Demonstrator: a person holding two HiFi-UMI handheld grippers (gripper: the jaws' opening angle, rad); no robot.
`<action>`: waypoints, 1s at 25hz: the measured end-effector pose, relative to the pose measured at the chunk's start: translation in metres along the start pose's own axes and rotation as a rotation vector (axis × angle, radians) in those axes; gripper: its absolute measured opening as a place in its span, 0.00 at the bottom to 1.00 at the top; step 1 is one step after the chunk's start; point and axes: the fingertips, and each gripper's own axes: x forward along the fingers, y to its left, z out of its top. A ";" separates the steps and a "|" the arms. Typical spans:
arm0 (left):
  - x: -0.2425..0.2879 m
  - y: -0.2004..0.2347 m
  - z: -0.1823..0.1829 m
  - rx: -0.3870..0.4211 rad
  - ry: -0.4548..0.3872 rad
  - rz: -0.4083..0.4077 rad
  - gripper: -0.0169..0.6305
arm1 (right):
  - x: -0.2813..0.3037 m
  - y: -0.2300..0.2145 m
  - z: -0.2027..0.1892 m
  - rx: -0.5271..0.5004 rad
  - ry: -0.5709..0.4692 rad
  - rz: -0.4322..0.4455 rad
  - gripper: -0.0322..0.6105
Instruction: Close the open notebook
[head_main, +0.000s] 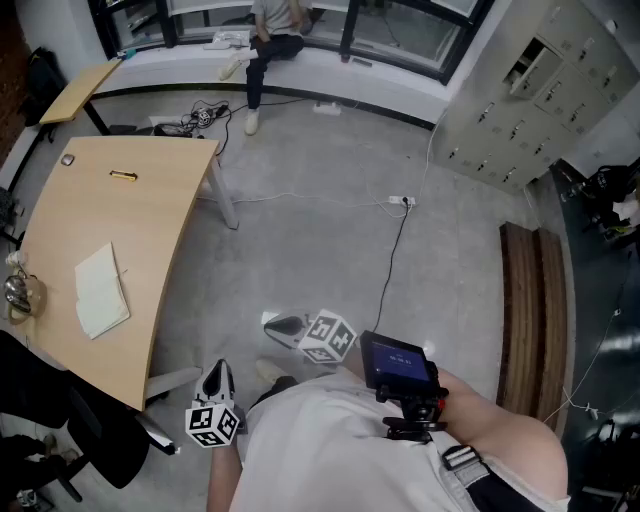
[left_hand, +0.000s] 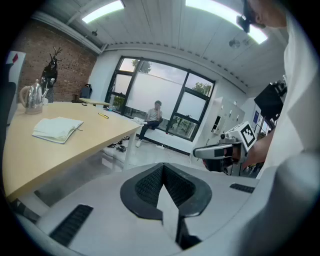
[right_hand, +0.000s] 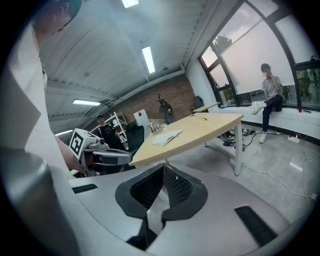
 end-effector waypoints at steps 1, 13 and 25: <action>0.001 0.005 0.003 0.001 0.000 -0.004 0.03 | 0.007 0.000 0.006 -0.009 0.001 0.001 0.07; -0.006 0.089 0.040 -0.025 -0.034 0.033 0.03 | 0.092 0.002 0.056 -0.081 0.051 0.038 0.07; -0.024 0.154 0.043 -0.092 -0.059 0.153 0.03 | 0.174 0.006 0.074 -0.118 0.112 0.153 0.07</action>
